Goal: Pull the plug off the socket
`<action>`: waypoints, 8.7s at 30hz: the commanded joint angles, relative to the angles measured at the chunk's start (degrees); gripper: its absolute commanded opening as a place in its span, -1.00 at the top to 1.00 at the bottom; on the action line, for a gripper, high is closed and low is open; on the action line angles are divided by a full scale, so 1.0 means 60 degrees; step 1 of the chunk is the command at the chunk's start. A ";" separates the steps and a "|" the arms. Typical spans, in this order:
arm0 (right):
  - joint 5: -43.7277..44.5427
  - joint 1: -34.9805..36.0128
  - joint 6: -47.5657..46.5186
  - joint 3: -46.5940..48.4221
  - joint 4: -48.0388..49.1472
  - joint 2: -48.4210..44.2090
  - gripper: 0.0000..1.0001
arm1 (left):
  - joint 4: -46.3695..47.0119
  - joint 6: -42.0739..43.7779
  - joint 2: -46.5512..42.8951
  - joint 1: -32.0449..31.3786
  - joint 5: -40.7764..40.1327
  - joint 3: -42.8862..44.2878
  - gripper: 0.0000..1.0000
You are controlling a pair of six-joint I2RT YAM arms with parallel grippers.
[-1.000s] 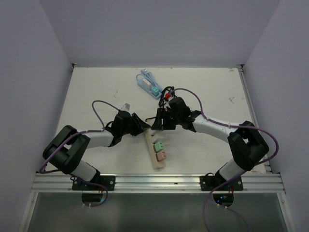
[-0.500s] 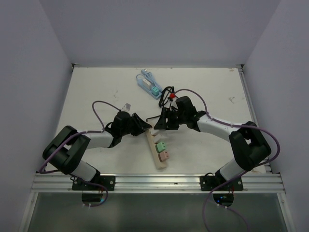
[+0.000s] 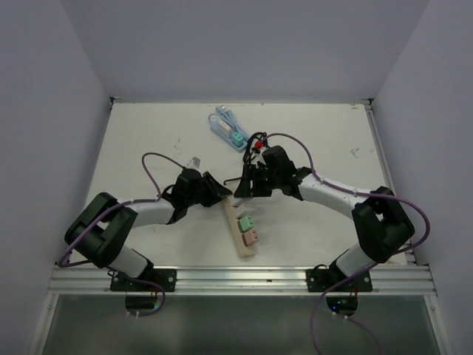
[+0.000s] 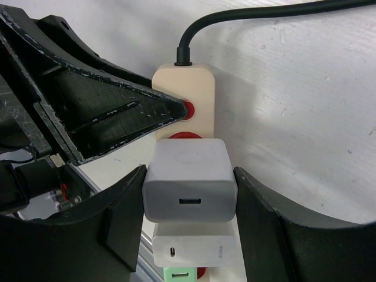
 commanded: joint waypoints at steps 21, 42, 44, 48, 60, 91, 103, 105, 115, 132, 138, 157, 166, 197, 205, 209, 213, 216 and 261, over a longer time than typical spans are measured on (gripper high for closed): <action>-0.1066 -0.1841 -0.0600 0.0114 -0.0539 -0.1132 1.00 | -0.2395 0.0995 0.0353 0.0285 -0.2463 -0.0342 1.00; 0.0326 -0.0946 -0.0879 0.0966 -0.1287 -0.1248 1.00 | -0.3142 0.0556 0.0763 0.0066 -0.3020 0.0082 1.00; 0.0180 -0.1093 -0.0893 0.0848 -0.1199 -0.1394 1.00 | -0.3069 0.0585 0.0720 0.0080 -0.2976 0.0024 1.00; 0.0193 -0.1547 -0.0820 0.0351 -0.0877 -0.1907 1.00 | -0.2747 0.0644 0.0500 0.0080 -0.2815 -0.0093 1.00; 0.5345 -0.3626 -0.2255 -0.0997 -0.0425 -0.3914 1.00 | -0.2366 0.0805 -0.0218 0.0358 -0.1951 -0.0445 1.00; 0.7563 -0.4111 -0.3150 -0.0837 0.0944 -0.0296 0.40 | -0.1941 0.0805 -0.0101 0.0520 -0.1218 -0.0533 1.00; 0.6874 -0.4126 -0.2696 -0.1481 -0.0568 -0.1175 -0.41 | -0.1970 0.0688 -0.0438 0.0520 -0.1262 -0.0782 1.00; 0.6670 -0.4126 -0.2564 -0.1540 -0.0787 -0.1292 -0.54 | -0.1985 0.0644 -0.0482 0.0520 -0.1262 -0.0811 1.00; 0.4347 -0.4111 -0.2154 -0.1555 -0.1740 -0.2639 -0.75 | -0.1941 0.0673 -0.0716 0.0520 -0.1233 -0.0899 1.00; -0.0437 -0.1345 -0.0161 -0.1058 -0.0130 -0.2173 -0.98 | -0.1941 0.0747 -0.0892 0.0520 -0.1116 -0.0870 1.00; -0.0597 -0.0085 0.0190 -0.0764 0.0382 -0.1367 -0.98 | -0.1882 0.0732 -0.0907 0.0520 -0.1115 -0.0885 1.00; -0.0406 0.1118 0.0557 -0.0354 0.0925 0.0172 -0.92 | -0.1765 0.0659 -0.1068 0.0520 -0.1071 -0.0929 1.00; -0.0568 0.1206 0.0747 -0.0324 0.1204 0.0363 -0.31 | -0.1501 0.0527 -0.1141 0.0520 -0.0998 -0.1075 1.00; -0.0538 0.1206 -0.0015 -0.0178 0.0969 0.0480 1.00 | -0.1531 -0.0484 -0.2475 -0.0007 -0.0324 -0.2160 -0.51; -0.0685 0.1206 -0.0015 -0.0207 0.1072 0.0524 1.00 | -0.1253 -0.0659 -0.1728 -0.0330 -0.0559 -0.1866 -0.21; -0.0700 0.1206 0.0000 -0.0266 0.1130 0.0524 1.00 | -0.1135 -0.0689 -0.1537 -0.0461 -0.0646 -0.1808 -0.02; -0.0773 0.1206 0.0044 -0.0295 0.1203 0.0583 1.00 | -0.1135 -0.0689 -0.1464 -0.0520 -0.0793 -0.1851 0.30; -0.0846 0.1206 0.0131 -0.0354 0.1204 0.0568 1.00 | -0.1106 -0.0674 -0.1478 -0.0520 -0.0852 -0.1881 0.60; -0.0437 0.1030 0.0558 -0.0472 0.1292 0.0143 1.00 | -0.1719 -0.0822 -0.1859 -0.0505 -0.1818 -0.2350 1.00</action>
